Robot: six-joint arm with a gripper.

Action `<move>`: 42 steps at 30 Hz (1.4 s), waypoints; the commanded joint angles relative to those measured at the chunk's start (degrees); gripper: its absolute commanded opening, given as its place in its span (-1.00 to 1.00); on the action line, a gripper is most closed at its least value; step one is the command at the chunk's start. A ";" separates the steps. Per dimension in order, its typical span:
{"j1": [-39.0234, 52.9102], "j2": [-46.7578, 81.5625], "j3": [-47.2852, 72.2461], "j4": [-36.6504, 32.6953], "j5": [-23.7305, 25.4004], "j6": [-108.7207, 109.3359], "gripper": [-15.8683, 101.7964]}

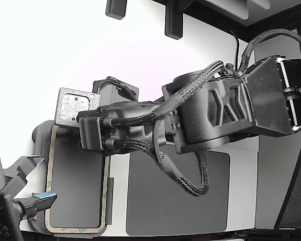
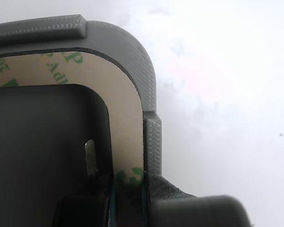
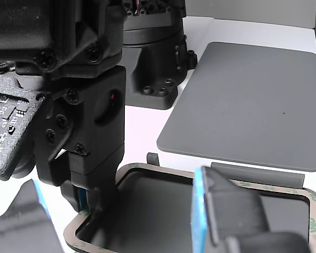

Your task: Move top rectangular frame to the holder.

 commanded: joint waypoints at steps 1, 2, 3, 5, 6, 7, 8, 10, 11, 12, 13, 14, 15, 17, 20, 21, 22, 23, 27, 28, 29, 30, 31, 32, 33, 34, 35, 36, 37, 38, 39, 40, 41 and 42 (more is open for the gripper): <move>-0.62 1.05 -1.23 -0.26 -0.18 0.00 -0.91; -0.62 0.97 -1.23 -0.35 -0.18 -0.09 -0.91; -0.62 0.97 -1.14 -0.35 -0.18 -0.09 -0.91; -0.62 0.97 -1.05 -0.44 -0.09 -0.18 -0.91; -0.62 0.88 -1.05 -0.44 -0.09 -0.26 -0.91; -0.62 0.79 -1.05 -0.44 -0.09 -0.35 -0.91; -0.62 0.79 -0.88 -0.62 -0.09 -0.35 -0.91; -0.62 0.79 -0.70 -0.88 -0.09 -0.44 -0.91; -0.62 0.79 -0.62 -0.88 -0.18 -0.35 -0.91; -0.53 0.79 -0.62 -0.88 -0.18 -0.35 -0.91; -0.53 0.79 -0.53 -0.88 -0.18 -0.35 -0.91; -0.44 0.79 -0.53 -0.88 -0.18 -0.35 -0.91; -0.44 0.79 -0.53 -0.88 -0.26 -0.26 -0.90; -0.44 0.79 -0.53 -0.97 -0.26 -0.35 -0.76; -0.35 0.79 -0.62 -1.05 -0.26 -0.53 -0.45; -0.35 0.79 -0.62 -1.14 -0.26 -0.53 -0.30; -0.35 0.79 -0.70 -1.23 -0.35 -0.53 -0.15; -0.26 0.79 -0.70 -1.23 -0.35 -0.62 -0.06; -0.09 0.79 -0.79 -1.49 -0.70 -0.35 0.21; -0.09 0.79 -0.88 -1.58 -0.79 -0.18 0.47; 0.00 0.79 -0.88 -1.67 -0.79 -0.18 0.65; 0.09 0.79 -0.97 -1.67 -0.79 -0.09 0.97; 0.18 0.79 -1.14 -1.67 -0.79 -0.09 0.97; 0.26 0.88 -1.32 -1.58 -0.62 -0.09 0.97; 0.35 1.14 -1.32 -1.58 -0.44 -0.09 0.97; 0.35 1.49 -1.32 -1.58 -0.18 -0.09 0.97; 0.53 2.11 -1.23 -1.58 0.00 -0.09 0.97; 0.53 2.99 -0.88 -1.85 0.26 0.00 0.97; 0.53 4.04 -0.09 -2.29 0.62 0.18 0.97; 0.53 5.54 0.97 -2.90 0.79 0.35 0.97; 0.53 7.21 2.46 -3.69 1.23 0.70 0.97; 0.53 9.32 4.57 -5.10 1.85 0.88 0.97; 0.53 11.51 6.86 -6.24 2.64 0.88 0.97; 0.44 14.24 9.14 -7.56 3.43 1.05 0.97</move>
